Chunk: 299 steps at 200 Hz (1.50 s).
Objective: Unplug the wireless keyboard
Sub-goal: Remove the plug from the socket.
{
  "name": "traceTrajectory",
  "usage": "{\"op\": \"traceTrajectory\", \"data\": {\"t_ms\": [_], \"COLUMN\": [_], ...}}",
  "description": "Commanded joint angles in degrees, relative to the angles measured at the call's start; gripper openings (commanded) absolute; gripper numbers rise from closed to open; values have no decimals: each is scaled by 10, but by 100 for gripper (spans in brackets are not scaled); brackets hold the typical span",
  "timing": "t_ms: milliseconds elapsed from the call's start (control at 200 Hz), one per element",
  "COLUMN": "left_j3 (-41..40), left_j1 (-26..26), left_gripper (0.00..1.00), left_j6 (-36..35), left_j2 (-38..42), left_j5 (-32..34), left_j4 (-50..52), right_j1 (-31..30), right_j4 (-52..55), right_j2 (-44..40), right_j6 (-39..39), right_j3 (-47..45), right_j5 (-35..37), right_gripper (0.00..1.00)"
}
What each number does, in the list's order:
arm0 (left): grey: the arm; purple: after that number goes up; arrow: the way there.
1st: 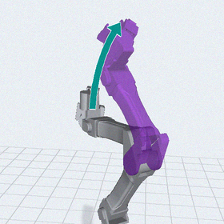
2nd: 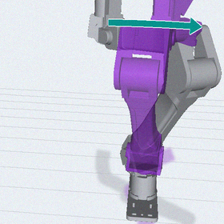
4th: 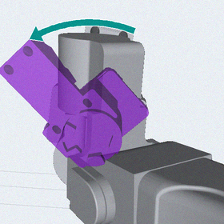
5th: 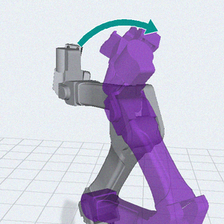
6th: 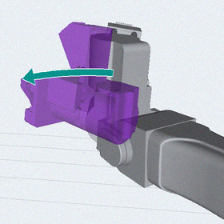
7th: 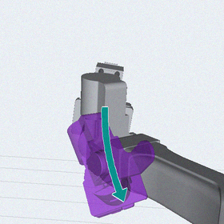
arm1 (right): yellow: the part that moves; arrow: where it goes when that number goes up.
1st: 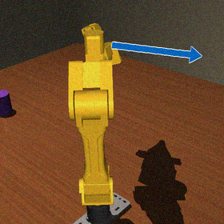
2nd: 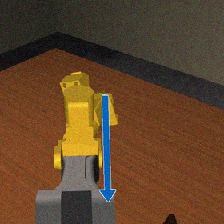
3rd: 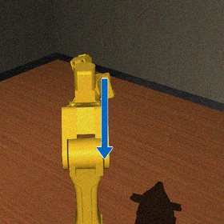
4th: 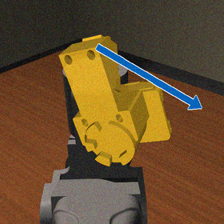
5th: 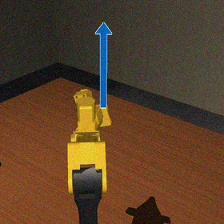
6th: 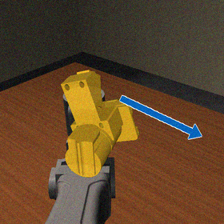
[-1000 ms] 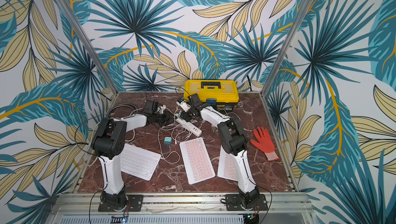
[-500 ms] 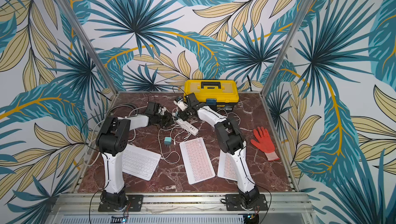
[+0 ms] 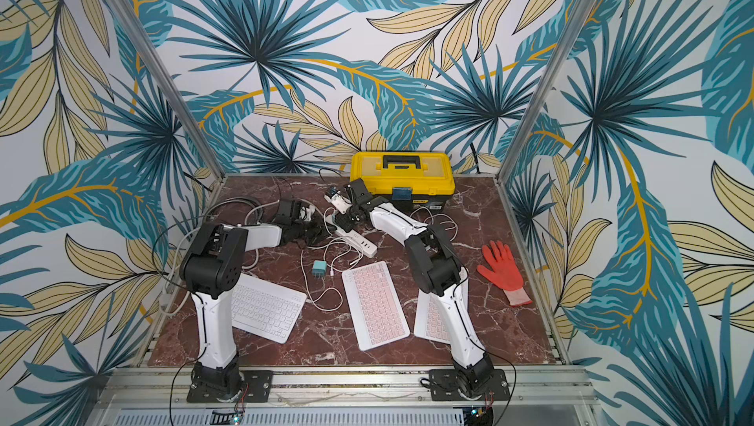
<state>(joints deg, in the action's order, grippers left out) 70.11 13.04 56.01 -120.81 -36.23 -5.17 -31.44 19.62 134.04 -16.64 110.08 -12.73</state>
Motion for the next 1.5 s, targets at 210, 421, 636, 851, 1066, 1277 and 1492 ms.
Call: {"op": "traceTrajectory", "data": {"t_ms": [210, 421, 636, 851, 1066, 1277, 1492], "left_j3": [-29, -22, -15, -9, -10, -8, 1], "left_j1": [-1, -1, 0, -5, -5, -8, -9], "left_gripper": [19, 20, 20, 20, 20, 20, 20], "left_j6": [-17, -20, -18, -25, -27, -27, -29], "left_j2": [-52, -57, -62, -60, -59, -62, -66], "left_j5": [80, 73, 71, 78, 77, 73, 71], "left_j4": [123, 130, 140, 156, 155, 156, 163], "right_j1": [4, -46, -56, -21, 7, -23, -58], "right_j4": [-2, 34, 8, -97, -145, -187, -147], "right_j2": [33, 29, 4, -21, -12, -63, -68], "right_j6": [137, -6, -48, 119, 226, 147, 51], "right_j3": [63, 64, 13, -44, -55, -147, -141], "right_j5": [-85, -13, -1, -103, -177, -101, -28], "right_gripper": [22, 22, 22, 22, 22, 21, 22]}}
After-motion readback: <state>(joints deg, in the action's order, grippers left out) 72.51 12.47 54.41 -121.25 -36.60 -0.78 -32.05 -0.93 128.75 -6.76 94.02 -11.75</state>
